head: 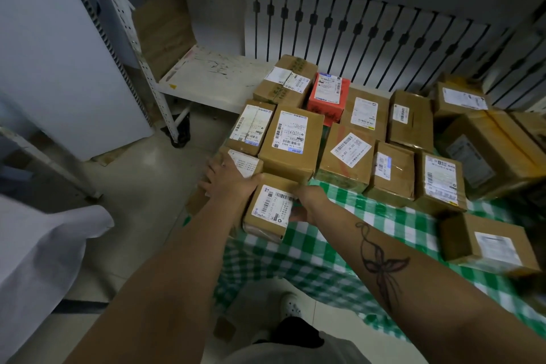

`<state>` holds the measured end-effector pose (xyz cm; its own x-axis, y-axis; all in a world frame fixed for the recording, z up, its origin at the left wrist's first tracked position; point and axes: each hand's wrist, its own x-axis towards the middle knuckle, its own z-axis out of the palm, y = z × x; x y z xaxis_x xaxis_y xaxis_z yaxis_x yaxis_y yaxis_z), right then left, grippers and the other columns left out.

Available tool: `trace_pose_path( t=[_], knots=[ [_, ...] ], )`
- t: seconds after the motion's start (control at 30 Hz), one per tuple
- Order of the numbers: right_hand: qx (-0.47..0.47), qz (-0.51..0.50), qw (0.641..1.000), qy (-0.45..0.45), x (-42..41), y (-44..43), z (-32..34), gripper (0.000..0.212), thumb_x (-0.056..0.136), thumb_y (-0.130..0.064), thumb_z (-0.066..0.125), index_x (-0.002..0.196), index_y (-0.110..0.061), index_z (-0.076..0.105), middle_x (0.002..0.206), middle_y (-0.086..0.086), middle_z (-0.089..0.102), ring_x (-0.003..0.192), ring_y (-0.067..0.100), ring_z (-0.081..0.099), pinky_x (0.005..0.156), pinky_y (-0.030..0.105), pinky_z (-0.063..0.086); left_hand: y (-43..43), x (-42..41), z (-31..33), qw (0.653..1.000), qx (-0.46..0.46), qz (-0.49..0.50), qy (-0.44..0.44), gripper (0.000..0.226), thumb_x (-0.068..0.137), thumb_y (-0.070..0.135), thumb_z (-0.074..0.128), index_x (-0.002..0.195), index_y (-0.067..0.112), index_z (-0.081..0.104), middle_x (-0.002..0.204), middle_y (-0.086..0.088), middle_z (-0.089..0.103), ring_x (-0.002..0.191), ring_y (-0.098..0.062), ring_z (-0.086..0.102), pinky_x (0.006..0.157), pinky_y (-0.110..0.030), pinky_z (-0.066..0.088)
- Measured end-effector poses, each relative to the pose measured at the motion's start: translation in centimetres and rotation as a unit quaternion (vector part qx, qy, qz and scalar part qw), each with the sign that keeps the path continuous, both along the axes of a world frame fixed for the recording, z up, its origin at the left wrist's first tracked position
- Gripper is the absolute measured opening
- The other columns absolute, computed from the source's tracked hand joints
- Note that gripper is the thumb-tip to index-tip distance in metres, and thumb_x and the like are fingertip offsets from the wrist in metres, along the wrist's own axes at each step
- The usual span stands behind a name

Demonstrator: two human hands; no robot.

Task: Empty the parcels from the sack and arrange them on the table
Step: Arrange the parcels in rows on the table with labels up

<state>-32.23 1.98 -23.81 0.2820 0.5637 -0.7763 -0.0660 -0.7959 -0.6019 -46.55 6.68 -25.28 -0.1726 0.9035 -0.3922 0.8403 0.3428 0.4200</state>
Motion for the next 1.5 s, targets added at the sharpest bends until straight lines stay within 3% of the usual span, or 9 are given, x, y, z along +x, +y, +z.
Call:
trace_pose_path(
  t=[0.17,0.43,0.53,0.63,0.83,1.1,1.23,1.33,1.5],
  knots=[
    [0.003,0.017,1.0,0.016,0.1,-0.9,0.8,0.009,0.097,-0.015,0.044,0.101,-0.008,0.048,0.078,0.007,0.055,0.074,0.024,0.055,0.086,0.044,0.048,-0.8,1.1,0.1,0.998,0.061,-0.007,0.026,0.082,0.087,0.059,0.046,0.149,0.015,0.014,0.155,-0.023,0.008,0.143,-0.039,0.006,0.115,-0.053,0.003],
    [0.102,-0.064,0.992,-0.019,1.9,-1.6,1.3,0.015,0.094,-0.012,0.045,0.083,-0.014,0.055,0.096,0.018,0.061,0.084,0.025,0.054,0.074,0.036,0.043,-3.4,5.8,1.8,0.968,0.227,-0.071,-0.081,0.035,0.096,0.03,0.045,0.127,0.015,0.049,0.135,-0.006,0.046,0.126,-0.023,0.039,0.105,-0.038,0.031],
    [0.114,-0.089,0.989,0.021,3.6,-2.0,1.9,0.017,0.098,-0.017,0.042,0.091,-0.013,0.057,0.084,0.007,0.063,0.072,0.02,0.056,0.065,0.029,0.044,-4.0,8.1,2.1,0.957,0.161,-0.112,-0.212,0.025,0.097,0.027,0.044,0.11,0.012,0.06,0.105,-0.005,0.064,0.091,-0.02,0.059,0.08,-0.033,0.05],
    [0.13,-0.094,0.987,0.027,5.9,-2.9,2.5,0.018,0.099,-0.018,0.042,0.09,-0.013,0.057,0.077,0.003,0.059,0.063,0.015,0.054,0.058,0.026,0.04,-4.8,11.1,2.1,0.945,0.108,-0.132,-0.279,0.026,0.098,0.026,0.046,0.095,0.007,0.064,0.081,-0.003,0.062,0.075,-0.019,0.057,0.065,-0.027,0.043],
    [0.111,-0.15,0.98,0.072,12.0,-5.9,3.4,0.016,0.097,-0.015,0.043,0.089,-0.014,0.056,0.078,0.002,0.058,0.067,0.015,0.056,0.06,0.028,0.044,-7.2,17.8,0.8,0.926,-0.012,-0.078,-0.368,0.017,0.096,0.025,0.05,0.096,0.013,0.062,0.097,-0.01,0.065,0.086,-0.022,0.059,0.082,-0.034,0.046],
    [0.156,-0.192,0.964,-0.101,21.9,-10.2,2.2,0.011,0.093,-0.014,0.048,0.087,-0.015,0.056,0.08,0.005,0.055,0.081,0.024,0.052,0.068,0.03,0.041,-12.1,26.8,0.7,0.866,-0.167,0.102,-0.46,0.016,0.095,0.025,0.047,0.099,0.012,0.055,0.077,-0.002,0.056,0.063,-0.014,0.05,0.058,-0.025,0.039],
    [0.127,-0.156,0.945,-0.257,27.0,-13.1,1.5,0.022,0.088,-0.016,0.048,0.108,-0.016,0.057,0.105,0.013,0.06,0.101,0.032,0.055,0.088,0.037,0.046,-14.9,31.6,0.5,0.879,-0.18,0.082,-0.434,0.014,0.096,0.021,0.046,0.088,0.014,0.055,0.08,-0.003,0.056,0.07,-0.015,0.052,0.066,-0.028,0.043],
    [0.047,-0.122,0.93,-0.344,30.9,-15.2,1.5,0.053,0.09,-0.021,0.047,0.141,-0.014,0.033,0.144,0.016,0.036,0.133,0.034,0.035,0.11,0.04,0.03,-16.3,34.7,0.4,0.898,-0.173,0.043,-0.402,0.023,0.095,0.019,0.049,0.113,0.008,0.057,0.108,-0.012,0.059,0.089,-0.022,0.053,0.084,-0.035,0.047],
    [-0.053,-0.15,0.937,-0.31,35.3,-16.8,0.5,0.065,0.094,-0.033,0.044,0.147,-0.009,0.016,0.151,0.019,0.023,0.138,0.036,0.023,0.114,0.039,0.02,-18.1,38.0,0.8,0.917,-0.209,-0.032,-0.34,0.039,0.094,0.025,0.053,0.127,0.006,0.051,0.123,-0.009,0.055,0.118,-0.028,0.051,0.088,-0.031,0.04]
  ],
)
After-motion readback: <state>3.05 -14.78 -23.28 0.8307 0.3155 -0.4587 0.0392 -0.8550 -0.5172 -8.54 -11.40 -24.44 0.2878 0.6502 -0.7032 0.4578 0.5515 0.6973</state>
